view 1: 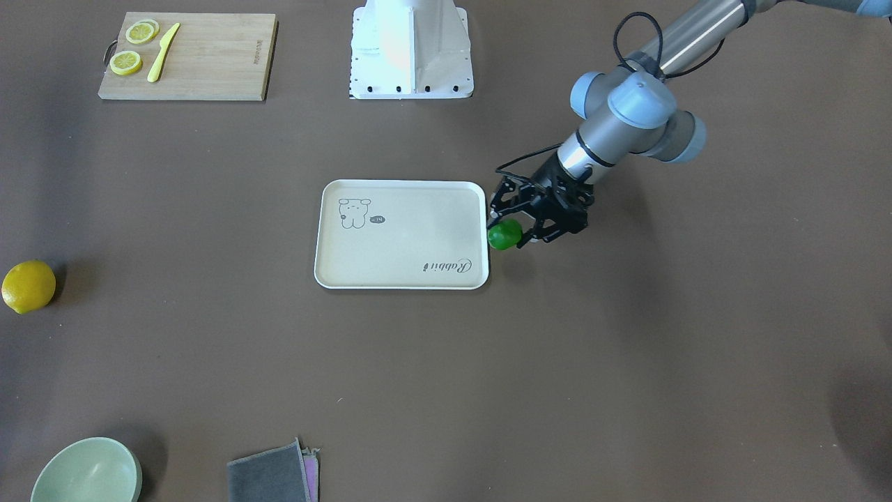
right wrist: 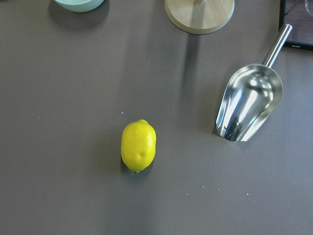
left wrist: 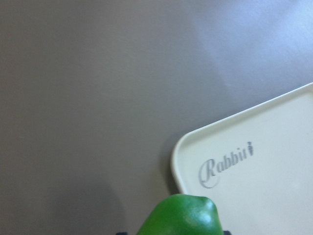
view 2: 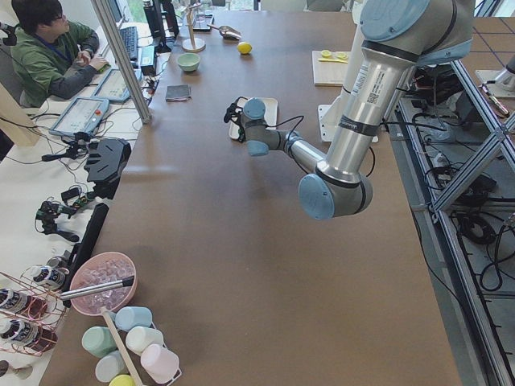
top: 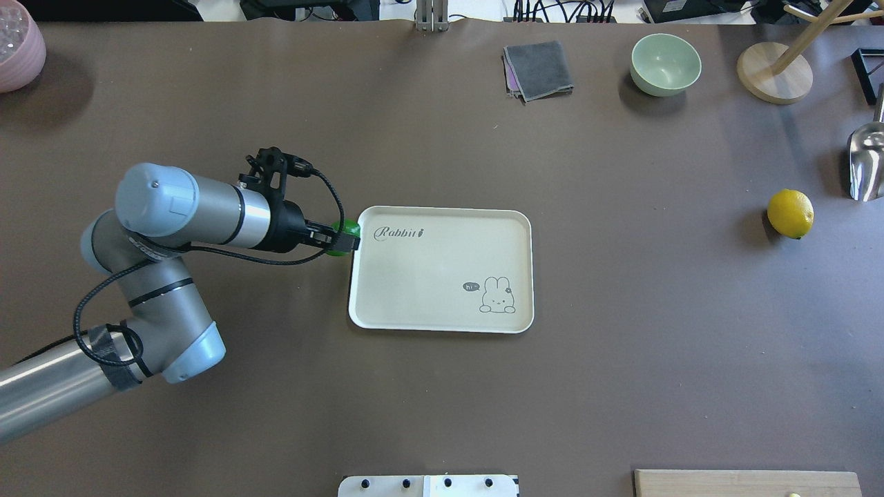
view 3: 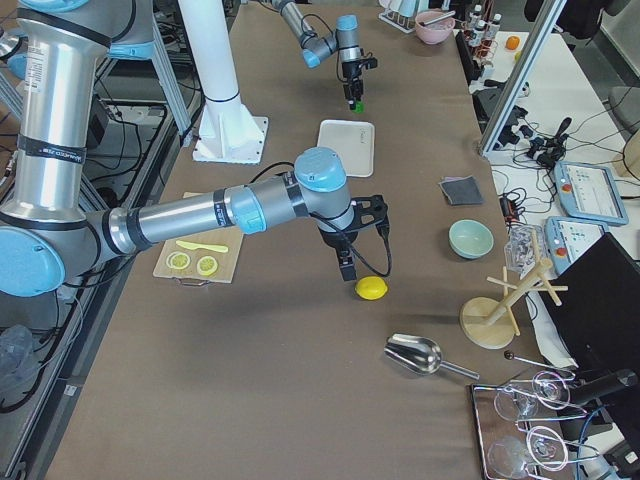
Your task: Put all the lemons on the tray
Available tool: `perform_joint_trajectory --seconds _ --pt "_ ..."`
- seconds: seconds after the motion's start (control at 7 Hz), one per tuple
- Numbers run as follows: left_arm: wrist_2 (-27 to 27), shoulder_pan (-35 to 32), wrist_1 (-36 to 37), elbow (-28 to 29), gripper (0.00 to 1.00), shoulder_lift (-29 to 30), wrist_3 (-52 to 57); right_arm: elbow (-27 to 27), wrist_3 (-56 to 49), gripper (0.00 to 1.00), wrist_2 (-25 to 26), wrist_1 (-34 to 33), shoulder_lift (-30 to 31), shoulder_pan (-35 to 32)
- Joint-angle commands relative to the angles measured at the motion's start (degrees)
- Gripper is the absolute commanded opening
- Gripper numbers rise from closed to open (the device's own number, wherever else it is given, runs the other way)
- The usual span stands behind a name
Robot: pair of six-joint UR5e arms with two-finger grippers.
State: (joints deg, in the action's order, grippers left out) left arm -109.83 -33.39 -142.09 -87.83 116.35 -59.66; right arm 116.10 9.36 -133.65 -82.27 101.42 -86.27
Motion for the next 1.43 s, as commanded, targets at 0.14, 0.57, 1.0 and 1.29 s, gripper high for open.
perform_joint_trajectory --seconds 0.14,0.57,1.0,1.29 --pt "5.9 2.3 0.0 0.3 0.98 2.7 -8.4 0.0 1.3 1.00 -0.2 0.0 0.0 0.1" --pt "5.3 0.7 6.4 -6.0 1.00 0.7 -1.9 0.0 5.4 1.00 -0.1 0.0 0.0 1.6" --pt "-7.6 -13.5 15.3 -12.3 1.00 -7.8 18.0 -2.8 10.4 1.00 2.2 7.4 -0.3 7.8" --pt "-19.2 -26.1 15.4 -11.3 1.00 -14.3 33.9 -10.7 10.2 1.00 5.5 13.2 -5.0 12.0"
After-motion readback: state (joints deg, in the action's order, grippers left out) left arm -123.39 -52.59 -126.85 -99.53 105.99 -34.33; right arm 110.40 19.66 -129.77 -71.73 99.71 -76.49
